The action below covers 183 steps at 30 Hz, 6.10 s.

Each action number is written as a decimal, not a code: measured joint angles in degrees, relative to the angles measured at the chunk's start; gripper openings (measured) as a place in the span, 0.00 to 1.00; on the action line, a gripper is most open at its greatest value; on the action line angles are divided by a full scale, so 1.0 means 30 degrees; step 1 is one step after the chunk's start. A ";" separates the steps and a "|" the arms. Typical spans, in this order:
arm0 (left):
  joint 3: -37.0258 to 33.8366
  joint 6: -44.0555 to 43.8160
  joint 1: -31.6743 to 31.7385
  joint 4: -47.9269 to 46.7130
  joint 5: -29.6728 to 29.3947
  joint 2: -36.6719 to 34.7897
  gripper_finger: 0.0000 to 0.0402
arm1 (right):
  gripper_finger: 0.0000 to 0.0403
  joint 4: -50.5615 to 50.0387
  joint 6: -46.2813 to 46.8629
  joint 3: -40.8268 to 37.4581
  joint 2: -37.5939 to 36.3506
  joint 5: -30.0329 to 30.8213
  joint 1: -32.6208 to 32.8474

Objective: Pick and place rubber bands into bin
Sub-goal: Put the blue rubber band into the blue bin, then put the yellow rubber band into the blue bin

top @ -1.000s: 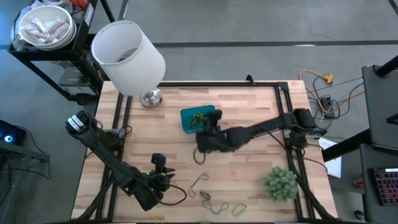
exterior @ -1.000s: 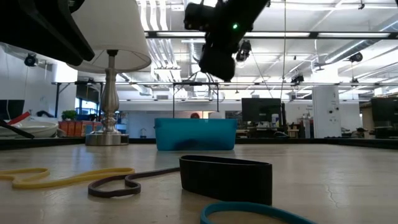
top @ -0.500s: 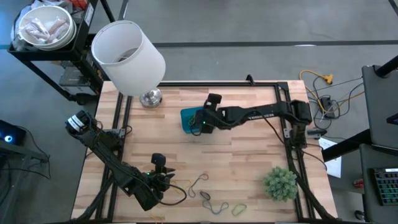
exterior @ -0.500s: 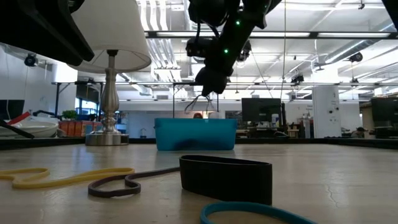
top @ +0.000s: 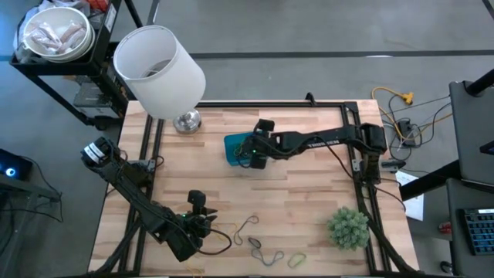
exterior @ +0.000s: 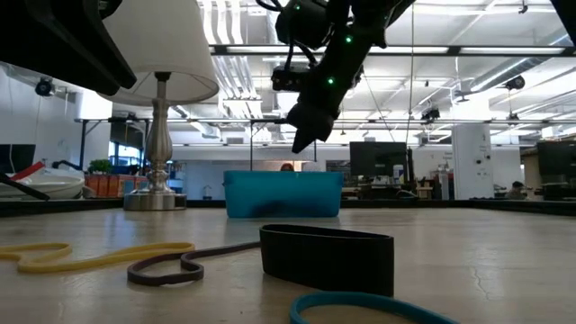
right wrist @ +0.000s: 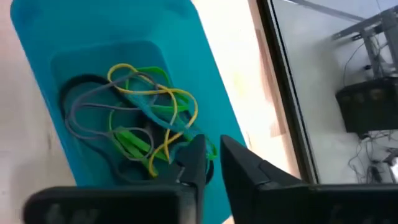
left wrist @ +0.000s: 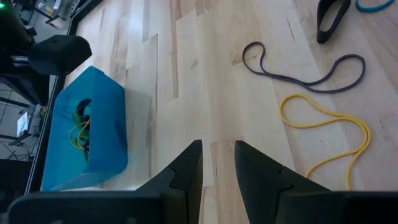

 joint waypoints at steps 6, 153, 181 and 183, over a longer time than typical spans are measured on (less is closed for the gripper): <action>0.0000 0.0000 0.0000 0.0000 0.0000 0.0000 0.19 | 0.25 0.0017 0.0125 0.0022 -0.0004 -0.0094 -0.0110; 0.5125 -0.5625 0.0191 -0.9122 -0.6644 0.4350 0.00 | 0.14 0.1180 0.4627 -0.6084 -0.6393 -0.0045 1.5208; 0.8949 0.4664 0.8883 -0.9012 -0.9407 0.4306 0.00 | 0.14 0.1182 0.4551 -0.6127 -0.6393 -0.0038 1.5214; 0.9024 0.4692 0.9483 -0.9001 -0.9401 0.4306 0.00 | 0.14 0.1181 0.4545 -0.6127 -0.6393 -0.0038 1.5214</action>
